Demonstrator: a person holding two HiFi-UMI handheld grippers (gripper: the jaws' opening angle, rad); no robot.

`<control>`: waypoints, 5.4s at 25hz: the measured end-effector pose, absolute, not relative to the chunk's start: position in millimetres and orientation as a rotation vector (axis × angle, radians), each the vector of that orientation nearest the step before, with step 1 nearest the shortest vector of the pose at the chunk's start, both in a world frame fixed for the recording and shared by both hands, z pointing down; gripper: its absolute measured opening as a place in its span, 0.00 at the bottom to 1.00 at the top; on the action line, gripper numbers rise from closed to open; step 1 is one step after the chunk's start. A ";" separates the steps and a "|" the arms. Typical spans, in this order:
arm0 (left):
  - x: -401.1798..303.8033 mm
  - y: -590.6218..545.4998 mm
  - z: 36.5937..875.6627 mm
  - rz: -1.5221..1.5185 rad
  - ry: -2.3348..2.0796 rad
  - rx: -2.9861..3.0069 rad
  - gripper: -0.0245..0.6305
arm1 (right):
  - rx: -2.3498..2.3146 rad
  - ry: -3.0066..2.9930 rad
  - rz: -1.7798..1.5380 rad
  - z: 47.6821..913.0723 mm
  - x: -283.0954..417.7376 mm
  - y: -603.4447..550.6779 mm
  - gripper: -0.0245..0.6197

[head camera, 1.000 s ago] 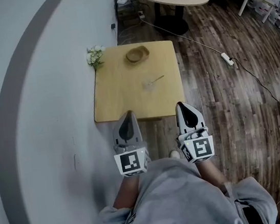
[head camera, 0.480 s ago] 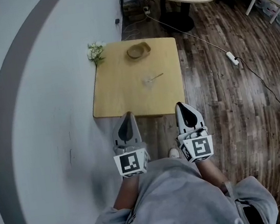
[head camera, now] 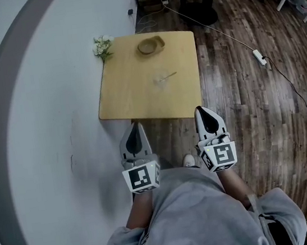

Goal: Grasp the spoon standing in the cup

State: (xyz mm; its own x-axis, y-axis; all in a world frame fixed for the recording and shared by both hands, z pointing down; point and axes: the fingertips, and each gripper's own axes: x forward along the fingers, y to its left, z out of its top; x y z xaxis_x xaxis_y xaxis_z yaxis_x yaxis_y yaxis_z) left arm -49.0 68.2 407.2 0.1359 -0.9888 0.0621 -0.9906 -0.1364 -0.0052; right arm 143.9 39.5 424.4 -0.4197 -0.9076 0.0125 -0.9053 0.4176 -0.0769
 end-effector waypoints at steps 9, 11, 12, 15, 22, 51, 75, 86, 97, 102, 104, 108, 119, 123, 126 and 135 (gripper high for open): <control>-60.7 19.5 404.0 0.049 -2.024 2.365 0.04 | -1.742 2.589 -0.130 431.3 141.6 -7.5 0.04; -66.7 1.0 407.4 0.052 -2.006 2.377 0.04 | -1.766 2.568 -0.132 431.4 138.6 -22.8 0.04; -69.6 -8.9 407.9 0.051 -1.996 2.385 0.04 | -1.779 2.555 -0.133 430.9 137.2 -30.3 0.04; -75.8 -40.0 401.1 0.024 -1.971 2.430 0.04 | -1.820 2.514 -0.133 427.4 135.0 -53.3 0.04; -84.1 -93.1 400.6 -0.018 -1.883 2.486 0.04 | -1.928 2.448 -0.127 425.7 131.4 -94.4 0.04; -103.1 -182.9 400.2 -0.040 -1.852 2.498 0.04 | -1.917 2.513 -0.238 483.5 113.6 -188.0 0.33; -124.8 -145.7 407.3 0.102 -2.109 2.278 0.04 | -1.895 2.738 -0.656 633.6 113.0 -189.2 0.27; -144.1 -121.0 405.9 0.148 -2.219 2.168 0.04 | -1.814 2.725 -0.859 661.4 105.7 -189.3 0.26; -161.7 -103.6 403.6 0.161 -2.299 2.105 0.04 | -1.761 2.637 -0.983 666.6 93.8 -194.8 0.07; -165.1 -99.7 405.5 0.122 -2.304 2.077 0.04 | -1.724 2.624 -0.959 651.1 88.8 -193.6 0.05; -164.3 -100.7 406.6 0.112 -2.295 2.084 0.04 | -1.715 2.658 -0.895 642.6 85.4 -194.2 0.05; -160.3 -103.3 408.1 0.103 -2.276 2.109 0.04 | -1.719 2.700 -0.790 626.6 82.3 -193.7 0.05; -137.7 -122.6 404.9 0.089 -2.171 2.231 0.04 | -1.707 2.598 -0.725 577.2 93.8 -190.1 0.05; -127.9 -130.0 402.4 0.066 -2.128 2.274 0.04 | -1.701 2.554 -0.684 553.4 98.8 -189.5 0.05; -120.1 -135.2 401.5 0.055 -2.092 2.308 0.04 | -1.700 2.541 -0.601 529.3 101.0 -188.4 0.05; -101.8 -148.4 401.8 0.028 -2.004 2.377 0.04 | -1.711 2.502 -0.295 453.3 107.5 -183.5 0.05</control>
State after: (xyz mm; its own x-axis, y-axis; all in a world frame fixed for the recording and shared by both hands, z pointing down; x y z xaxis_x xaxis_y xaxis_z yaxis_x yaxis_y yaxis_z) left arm -101.8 -148.4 401.8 0.1692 -0.9850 0.0350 -0.9856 -0.1688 0.0135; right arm 107.5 -183.5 453.3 -0.3655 -0.9303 0.0299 -0.9118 0.3514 -0.2126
